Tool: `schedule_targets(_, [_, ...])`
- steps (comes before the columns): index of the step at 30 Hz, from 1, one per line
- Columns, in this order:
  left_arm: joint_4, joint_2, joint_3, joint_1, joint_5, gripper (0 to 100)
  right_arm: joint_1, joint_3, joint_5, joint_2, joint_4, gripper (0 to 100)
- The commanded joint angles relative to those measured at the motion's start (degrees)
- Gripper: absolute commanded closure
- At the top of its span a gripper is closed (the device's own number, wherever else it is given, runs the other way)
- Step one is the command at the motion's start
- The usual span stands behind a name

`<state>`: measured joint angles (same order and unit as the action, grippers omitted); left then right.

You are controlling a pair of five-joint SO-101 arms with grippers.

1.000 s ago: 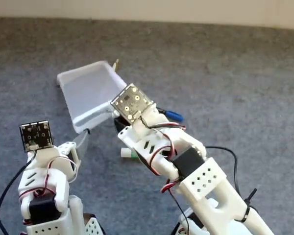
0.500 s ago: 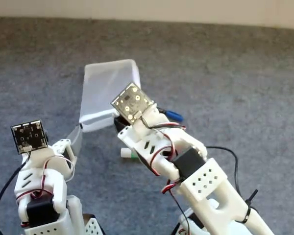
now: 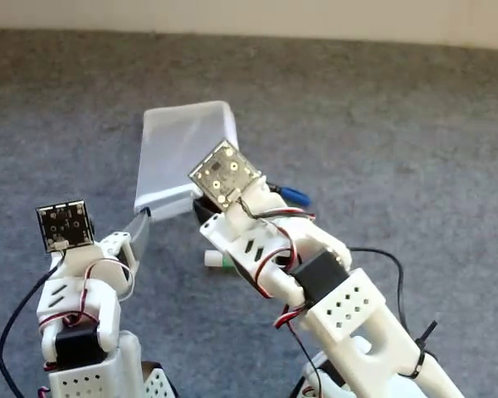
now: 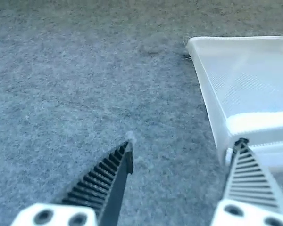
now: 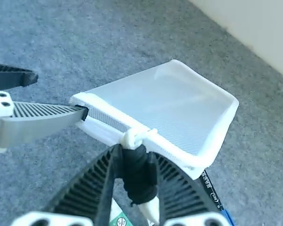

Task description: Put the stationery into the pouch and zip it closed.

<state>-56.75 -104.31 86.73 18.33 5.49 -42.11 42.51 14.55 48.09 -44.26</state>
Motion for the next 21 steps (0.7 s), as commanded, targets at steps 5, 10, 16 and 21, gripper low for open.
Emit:
schedule_targets(5, [2.90, -0.75, -0.66, -0.92, 0.70, 70, -2.33, -0.57, -0.35, 1.98, -1.80, 99.4])
schedule_targets(10, [4.48, -0.75, -0.31, -1.19, 0.70, 70, -3.30, -0.57, -0.35, 2.07, -2.95, 99.4])
schedule_targets(16, [5.54, -0.75, 1.01, -1.19, 0.70, 70, -3.82, -0.92, -0.44, 2.07, -5.49, 99.4])
schedule_targets(21, [9.32, -0.75, 3.30, -1.19, 0.44, 77, -6.37, -0.92, -0.44, 2.07, -7.96, 99.4])
